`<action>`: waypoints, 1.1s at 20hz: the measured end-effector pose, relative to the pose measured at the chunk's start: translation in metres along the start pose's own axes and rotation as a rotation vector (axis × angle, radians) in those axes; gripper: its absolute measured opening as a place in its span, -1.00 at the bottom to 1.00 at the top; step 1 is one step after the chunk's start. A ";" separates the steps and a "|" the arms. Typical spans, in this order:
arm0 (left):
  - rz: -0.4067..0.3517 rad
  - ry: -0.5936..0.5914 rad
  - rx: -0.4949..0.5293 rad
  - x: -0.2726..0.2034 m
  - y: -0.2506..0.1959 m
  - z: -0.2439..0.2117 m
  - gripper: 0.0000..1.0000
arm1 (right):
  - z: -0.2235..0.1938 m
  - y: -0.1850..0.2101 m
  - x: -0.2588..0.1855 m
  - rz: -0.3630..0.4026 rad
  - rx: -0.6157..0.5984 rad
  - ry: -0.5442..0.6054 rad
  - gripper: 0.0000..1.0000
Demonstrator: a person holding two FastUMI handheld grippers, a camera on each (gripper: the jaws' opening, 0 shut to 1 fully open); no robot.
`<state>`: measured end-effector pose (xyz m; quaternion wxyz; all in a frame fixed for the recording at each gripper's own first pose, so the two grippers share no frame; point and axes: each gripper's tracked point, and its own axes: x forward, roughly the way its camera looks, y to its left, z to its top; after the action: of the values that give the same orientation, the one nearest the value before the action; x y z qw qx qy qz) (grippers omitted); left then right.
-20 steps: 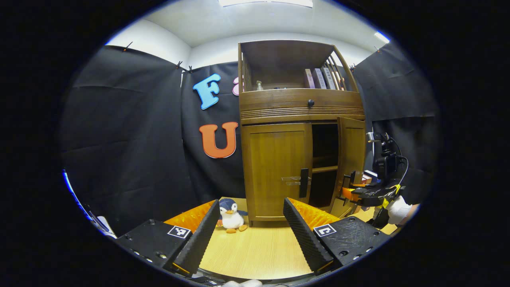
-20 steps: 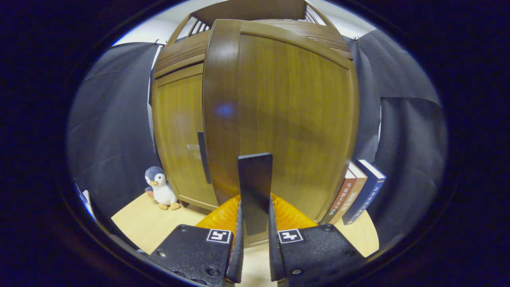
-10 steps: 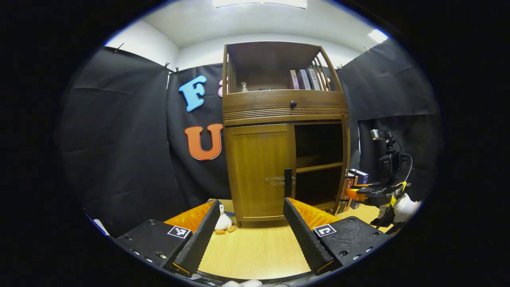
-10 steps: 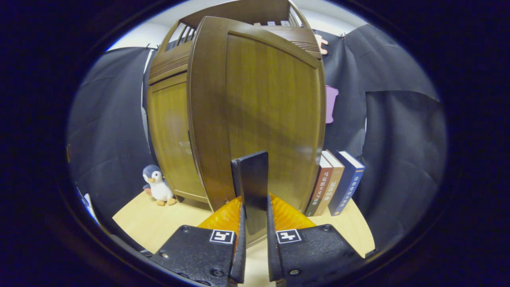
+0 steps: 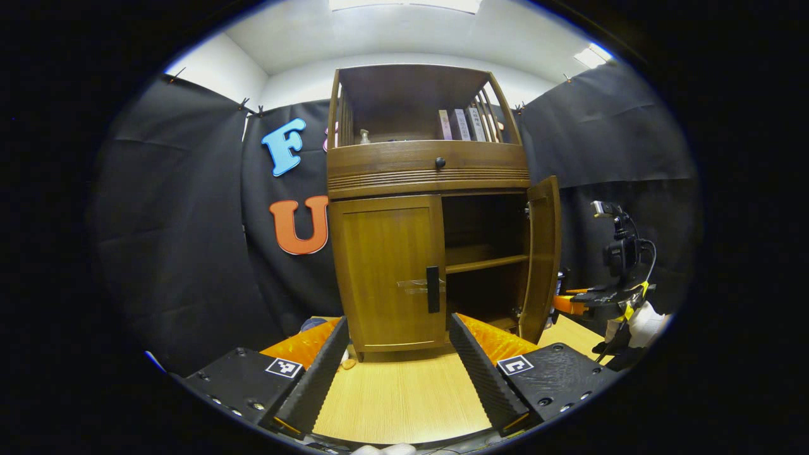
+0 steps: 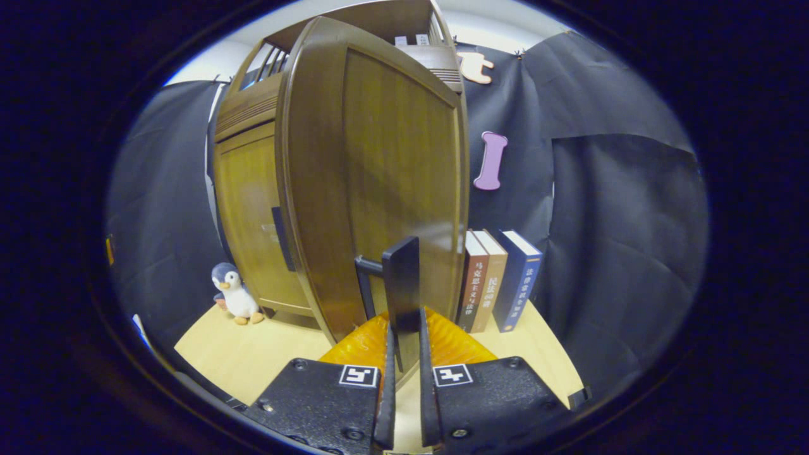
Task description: Open the right door of the double-door shoe cabinet with the right hand, and open the left door with the left hand.
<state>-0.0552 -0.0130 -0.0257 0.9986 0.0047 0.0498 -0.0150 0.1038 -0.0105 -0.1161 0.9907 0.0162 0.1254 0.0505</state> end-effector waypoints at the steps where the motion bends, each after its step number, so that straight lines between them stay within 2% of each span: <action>1: -0.010 0.000 -0.001 0.001 -0.003 -0.001 0.92 | 0.000 -0.006 -0.001 -0.014 -0.002 -0.002 -0.66; 10: -0.069 0.004 -0.001 0.009 -0.022 -0.004 0.92 | 0.001 -0.062 -0.012 -0.129 0.025 -0.011 -0.90; 16: -0.081 0.018 0.012 0.018 -0.040 -0.005 0.92 | 0.002 -0.081 -0.013 -0.077 0.050 -0.014 -0.92; 22: -0.045 0.023 0.009 0.031 -0.074 0.004 0.92 | 0.004 -0.111 -0.010 0.022 0.034 0.005 -0.92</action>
<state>-0.0261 -0.0884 -0.0257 0.9974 0.0083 0.0612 -0.0378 0.1062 -0.1221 -0.1152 0.9893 0.0340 0.1288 0.0593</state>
